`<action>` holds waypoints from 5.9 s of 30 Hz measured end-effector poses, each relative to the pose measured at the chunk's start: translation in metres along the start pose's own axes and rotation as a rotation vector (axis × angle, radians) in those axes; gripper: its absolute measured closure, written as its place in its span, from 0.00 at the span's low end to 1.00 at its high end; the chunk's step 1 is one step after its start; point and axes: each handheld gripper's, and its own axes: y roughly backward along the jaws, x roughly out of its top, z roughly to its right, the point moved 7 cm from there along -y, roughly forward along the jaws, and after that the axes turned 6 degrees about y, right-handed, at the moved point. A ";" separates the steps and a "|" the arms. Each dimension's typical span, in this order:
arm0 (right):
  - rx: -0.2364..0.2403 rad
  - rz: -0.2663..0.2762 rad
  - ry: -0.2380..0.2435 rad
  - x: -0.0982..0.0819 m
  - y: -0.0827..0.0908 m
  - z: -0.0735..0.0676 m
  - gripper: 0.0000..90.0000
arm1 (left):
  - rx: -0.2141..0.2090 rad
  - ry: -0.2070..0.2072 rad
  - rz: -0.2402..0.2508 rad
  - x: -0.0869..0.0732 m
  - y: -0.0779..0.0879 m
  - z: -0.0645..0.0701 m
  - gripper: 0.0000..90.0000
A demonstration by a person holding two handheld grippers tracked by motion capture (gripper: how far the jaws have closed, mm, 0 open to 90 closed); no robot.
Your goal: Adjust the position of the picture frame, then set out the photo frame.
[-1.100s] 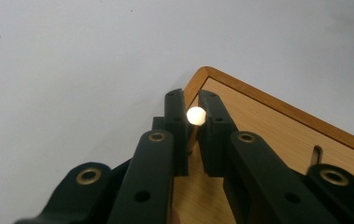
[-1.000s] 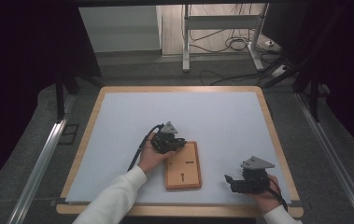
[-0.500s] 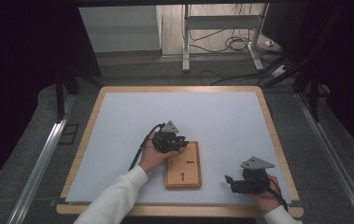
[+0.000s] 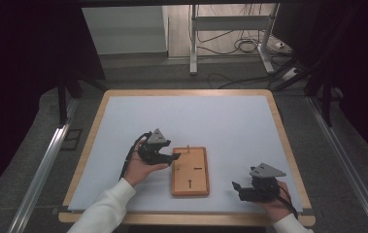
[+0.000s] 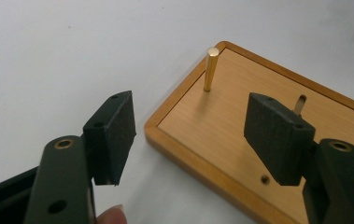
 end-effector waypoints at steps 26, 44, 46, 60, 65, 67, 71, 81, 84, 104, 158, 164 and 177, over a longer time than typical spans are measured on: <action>-0.009 -0.011 0.002 -0.006 0.001 0.000 0.14 | -0.041 -0.008 -0.022 0.001 -0.010 0.004 0.37; -0.015 -0.014 0.004 -0.008 0.005 0.000 0.14 | -0.083 -0.029 -0.038 0.012 -0.047 0.013 0.61; -0.015 -0.013 0.004 -0.008 0.005 0.000 0.14 | -0.103 -0.008 -0.026 0.016 -0.051 0.012 0.67; -0.003 -0.012 0.016 -0.007 0.004 -0.004 0.14 | -0.160 0.002 -0.053 0.020 -0.060 0.009 0.93; 0.004 0.000 0.033 -0.005 0.004 -0.008 0.14 | -0.197 0.020 -0.073 0.020 -0.060 0.007 0.92; 0.006 0.003 0.042 -0.004 0.004 -0.010 0.14 | -0.225 0.039 -0.074 0.020 -0.060 0.005 0.91; 0.001 0.004 0.076 -0.004 0.003 -0.013 0.14 | -0.228 0.042 -0.076 0.020 -0.060 0.005 0.91; 0.012 0.019 0.111 0.000 0.002 -0.021 0.14 | -0.268 0.072 -0.095 0.020 -0.060 0.001 0.90; 0.014 0.030 0.126 0.002 0.001 -0.024 0.14 | -0.276 0.075 -0.100 0.021 -0.061 0.000 0.90; -0.031 -0.005 0.391 0.027 -0.022 -0.080 0.10 | -0.330 0.111 -0.121 0.025 -0.063 -0.008 0.91; -0.090 0.102 0.658 0.102 -0.047 -0.101 0.63 | -0.147 0.097 -0.035 0.031 -0.034 -0.022 0.60; -0.095 0.096 0.678 0.105 -0.046 -0.099 0.66 | -0.097 0.131 0.007 0.010 -0.003 -0.036 0.50; -0.069 0.076 0.663 0.117 -0.043 -0.097 0.71 | -0.051 0.150 -0.022 -0.035 0.025 -0.052 0.46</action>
